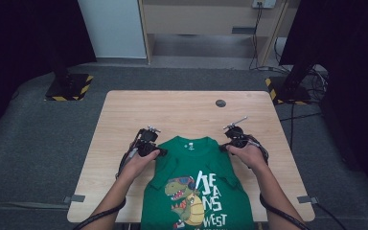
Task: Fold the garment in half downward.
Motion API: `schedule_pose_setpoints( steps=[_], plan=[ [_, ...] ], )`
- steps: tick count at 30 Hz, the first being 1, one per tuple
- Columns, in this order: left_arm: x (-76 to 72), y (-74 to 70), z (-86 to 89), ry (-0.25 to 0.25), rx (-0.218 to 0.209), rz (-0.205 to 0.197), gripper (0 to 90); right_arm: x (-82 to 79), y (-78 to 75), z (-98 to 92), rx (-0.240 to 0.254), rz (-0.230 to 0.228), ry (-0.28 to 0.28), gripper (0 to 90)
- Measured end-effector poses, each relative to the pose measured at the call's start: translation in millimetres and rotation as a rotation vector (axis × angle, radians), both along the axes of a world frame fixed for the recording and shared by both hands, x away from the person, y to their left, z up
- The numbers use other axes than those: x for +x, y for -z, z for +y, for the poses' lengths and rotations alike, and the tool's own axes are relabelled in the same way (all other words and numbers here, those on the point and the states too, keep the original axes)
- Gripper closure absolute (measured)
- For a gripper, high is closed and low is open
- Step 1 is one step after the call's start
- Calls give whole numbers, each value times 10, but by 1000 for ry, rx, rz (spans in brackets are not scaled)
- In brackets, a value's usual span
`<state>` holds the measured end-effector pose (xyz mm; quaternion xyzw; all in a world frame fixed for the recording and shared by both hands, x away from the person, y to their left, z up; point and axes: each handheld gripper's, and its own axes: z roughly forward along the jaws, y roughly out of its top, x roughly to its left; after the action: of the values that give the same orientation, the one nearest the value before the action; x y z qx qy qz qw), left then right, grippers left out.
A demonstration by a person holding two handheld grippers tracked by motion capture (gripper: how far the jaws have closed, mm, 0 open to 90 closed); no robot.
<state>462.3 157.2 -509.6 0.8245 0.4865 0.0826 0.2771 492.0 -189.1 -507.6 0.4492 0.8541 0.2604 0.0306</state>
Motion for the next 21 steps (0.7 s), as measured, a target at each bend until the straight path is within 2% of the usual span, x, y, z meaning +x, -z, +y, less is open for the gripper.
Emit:
schedule_pose_setpoints(
  steps=[6, 8, 10, 13, 14, 15, 18, 21],
  plan=[
    [-2, -1, 20, -10, -29, 8, 465, -5, 1, -1, 4, -1, 7, 788],
    [-13, 7, 28, -2, -29, -6, 516, -5, 0, 0, 2, -3, 7, 784],
    [-27, 13, 37, -4, -33, -14, 612, -8, 0, 1, 0, -5, 6, 784],
    [-43, 19, 31, -6, -30, -24, 659, -9, 2, -2, 4, -6, 8, 783],
    [-48, 21, 25, -6, -26, -30, 709, -9, 5, -6, 6, -8, 8, 783],
    [-51, 25, 18, -2, -26, -33, 709, -9, 5, -6, 6, -8, 8, 783],
    [-56, 31, -1, 5, -27, -36, 802, -16, 6, -16, 17, -3, 17, 792],
    [-76, 42, -11, 6, -20, -60, 822, -19, 10, -32, 26, 1, 19, 796]
  ],
)
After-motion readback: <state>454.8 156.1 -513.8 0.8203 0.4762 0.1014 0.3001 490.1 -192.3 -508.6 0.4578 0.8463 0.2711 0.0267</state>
